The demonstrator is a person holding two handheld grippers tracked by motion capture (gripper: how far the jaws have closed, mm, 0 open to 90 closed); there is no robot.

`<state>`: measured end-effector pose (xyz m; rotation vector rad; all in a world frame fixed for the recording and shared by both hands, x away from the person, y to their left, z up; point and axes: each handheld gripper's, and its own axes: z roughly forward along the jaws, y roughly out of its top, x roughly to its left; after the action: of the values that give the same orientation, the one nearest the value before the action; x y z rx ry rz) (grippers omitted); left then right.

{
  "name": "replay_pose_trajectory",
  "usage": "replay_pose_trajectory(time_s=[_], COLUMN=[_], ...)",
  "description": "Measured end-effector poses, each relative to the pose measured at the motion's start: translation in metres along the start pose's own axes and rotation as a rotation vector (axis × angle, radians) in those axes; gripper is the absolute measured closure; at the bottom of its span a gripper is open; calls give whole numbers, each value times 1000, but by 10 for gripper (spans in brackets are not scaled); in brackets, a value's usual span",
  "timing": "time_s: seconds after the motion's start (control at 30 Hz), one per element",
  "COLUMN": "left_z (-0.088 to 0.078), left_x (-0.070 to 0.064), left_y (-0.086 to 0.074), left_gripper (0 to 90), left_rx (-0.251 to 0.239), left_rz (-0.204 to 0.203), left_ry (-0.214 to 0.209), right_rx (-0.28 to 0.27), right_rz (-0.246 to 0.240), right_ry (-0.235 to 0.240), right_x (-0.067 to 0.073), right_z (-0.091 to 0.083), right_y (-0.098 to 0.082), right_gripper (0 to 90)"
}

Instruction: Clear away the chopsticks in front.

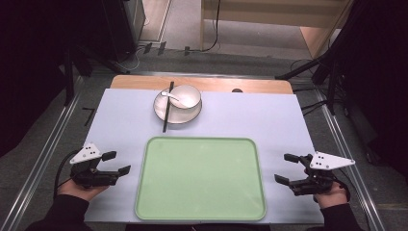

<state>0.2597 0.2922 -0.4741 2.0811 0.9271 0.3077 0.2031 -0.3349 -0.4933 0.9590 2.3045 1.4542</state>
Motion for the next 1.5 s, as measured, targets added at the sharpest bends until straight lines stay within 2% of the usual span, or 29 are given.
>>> replay_pose_trajectory(time_s=[0.4,1.1,1.37,1.5], left_z=[2,5,2,3], left_x=[3,7,8,9], left_y=[-2,0,2,11], left_gripper=[220,218,247,259], left_rx=[-4,-17,-24,-26], left_rz=[-3,-9,-37,-56], left_ry=[-30,-52,-61,-59], right_rx=[-4,-12,-8,-9], right_rz=[10,18,18,13], right_ry=[1,11,17,18], right_x=[-2,-3,-2,-1], right_z=[0,-1,0,0], right_y=[0,-3,-3,-2], right_gripper=[161,161,161,161])
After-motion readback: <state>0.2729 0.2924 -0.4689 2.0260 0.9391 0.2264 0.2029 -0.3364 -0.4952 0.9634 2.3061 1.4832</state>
